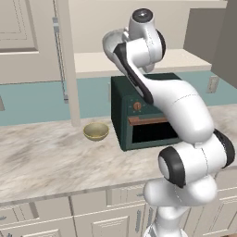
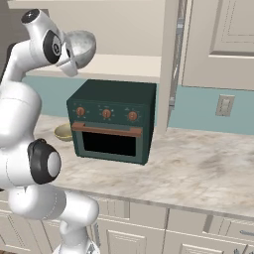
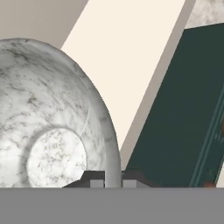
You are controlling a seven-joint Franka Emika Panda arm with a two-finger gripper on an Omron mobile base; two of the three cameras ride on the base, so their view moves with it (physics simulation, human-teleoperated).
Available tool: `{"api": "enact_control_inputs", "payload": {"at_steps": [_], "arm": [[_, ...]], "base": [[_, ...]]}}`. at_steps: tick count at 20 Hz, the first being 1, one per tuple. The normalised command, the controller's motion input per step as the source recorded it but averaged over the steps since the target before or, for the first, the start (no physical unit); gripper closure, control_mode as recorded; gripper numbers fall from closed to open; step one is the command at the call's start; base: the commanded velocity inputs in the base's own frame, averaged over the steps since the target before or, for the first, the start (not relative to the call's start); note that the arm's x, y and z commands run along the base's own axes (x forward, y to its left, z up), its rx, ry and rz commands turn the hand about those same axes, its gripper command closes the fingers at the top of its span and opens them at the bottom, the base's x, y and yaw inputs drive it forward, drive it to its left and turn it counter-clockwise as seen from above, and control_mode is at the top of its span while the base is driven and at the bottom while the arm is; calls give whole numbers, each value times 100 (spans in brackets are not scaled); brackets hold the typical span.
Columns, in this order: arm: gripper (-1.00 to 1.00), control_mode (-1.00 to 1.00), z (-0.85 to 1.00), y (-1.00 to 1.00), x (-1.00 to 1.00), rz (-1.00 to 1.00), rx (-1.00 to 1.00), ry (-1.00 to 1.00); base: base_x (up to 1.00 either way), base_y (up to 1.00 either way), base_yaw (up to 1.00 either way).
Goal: Pick up the bowls on the counter and stack them on top of one another in the open cabinet. Place the smaller bowl on top of the larger bowl.
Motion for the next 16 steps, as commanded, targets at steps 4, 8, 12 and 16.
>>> {"api": "enact_control_inputs", "payload": {"at_steps": [4, 8, 12, 16], "arm": [[100, -100, -1, 2, 22, 0, 0, -1], [100, -100, -6, 1, 17, 0, -1, -1], [100, -100, -5, 0, 17, 0, -1, -1], [100, -100, -5, 0, 16, 0, -1, -2]], "base": [[0, 0, 0], [0, 0, 0], [0, 0, 0], [0, 0, 0]]}}
